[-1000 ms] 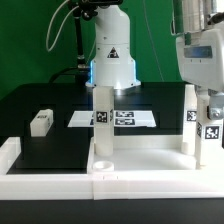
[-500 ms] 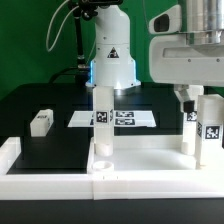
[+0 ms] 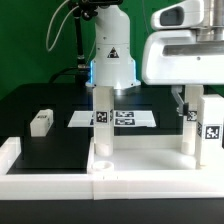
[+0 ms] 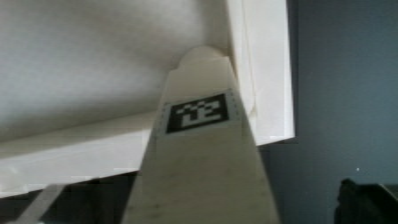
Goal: Assemble desk
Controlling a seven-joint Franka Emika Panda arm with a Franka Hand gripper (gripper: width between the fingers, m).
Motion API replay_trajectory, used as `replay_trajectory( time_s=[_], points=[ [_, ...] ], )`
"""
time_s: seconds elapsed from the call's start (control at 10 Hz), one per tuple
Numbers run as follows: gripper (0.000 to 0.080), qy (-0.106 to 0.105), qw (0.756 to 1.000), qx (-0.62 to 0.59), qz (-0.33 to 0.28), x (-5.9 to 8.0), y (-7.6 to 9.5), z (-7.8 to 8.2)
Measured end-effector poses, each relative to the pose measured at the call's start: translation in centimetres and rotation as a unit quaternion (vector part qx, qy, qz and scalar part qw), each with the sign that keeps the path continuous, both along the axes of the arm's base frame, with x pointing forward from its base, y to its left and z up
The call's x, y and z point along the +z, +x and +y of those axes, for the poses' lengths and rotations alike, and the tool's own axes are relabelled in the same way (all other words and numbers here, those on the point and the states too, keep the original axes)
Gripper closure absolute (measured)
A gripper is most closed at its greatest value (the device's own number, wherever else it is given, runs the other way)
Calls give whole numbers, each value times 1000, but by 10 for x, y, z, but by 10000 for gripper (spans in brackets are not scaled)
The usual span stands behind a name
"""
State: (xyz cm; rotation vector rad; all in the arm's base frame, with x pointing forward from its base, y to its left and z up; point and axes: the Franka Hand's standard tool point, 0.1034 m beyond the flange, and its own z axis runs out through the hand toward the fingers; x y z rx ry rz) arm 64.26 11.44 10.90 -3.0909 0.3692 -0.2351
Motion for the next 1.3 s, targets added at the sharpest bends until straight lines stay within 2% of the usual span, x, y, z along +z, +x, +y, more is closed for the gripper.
replay_trajectory(
  time_s=[0.1,0.3,0.4,0.5,0.7,0.8,0.9,1.1,1.2,1.3],
  points=[
    [188,2,1000,-19,0,0,0,-3],
    [462,2,1000,-20,0,0,0,-3],
    [462,10,997,-72,0,0,0,-4],
    [513,14,994,-104,1,0,0,-4],
    [513,23,985,-169,1,-1,0,-6],
    [513,36,965,-261,4,-1,-1,-8],
    [513,54,930,-364,9,-2,-2,-11],
    [511,97,846,-524,16,-3,-6,-11],
    [511,108,803,-586,22,-2,-7,-8],
    [511,109,794,-598,23,-3,-7,-8]
  ],
)
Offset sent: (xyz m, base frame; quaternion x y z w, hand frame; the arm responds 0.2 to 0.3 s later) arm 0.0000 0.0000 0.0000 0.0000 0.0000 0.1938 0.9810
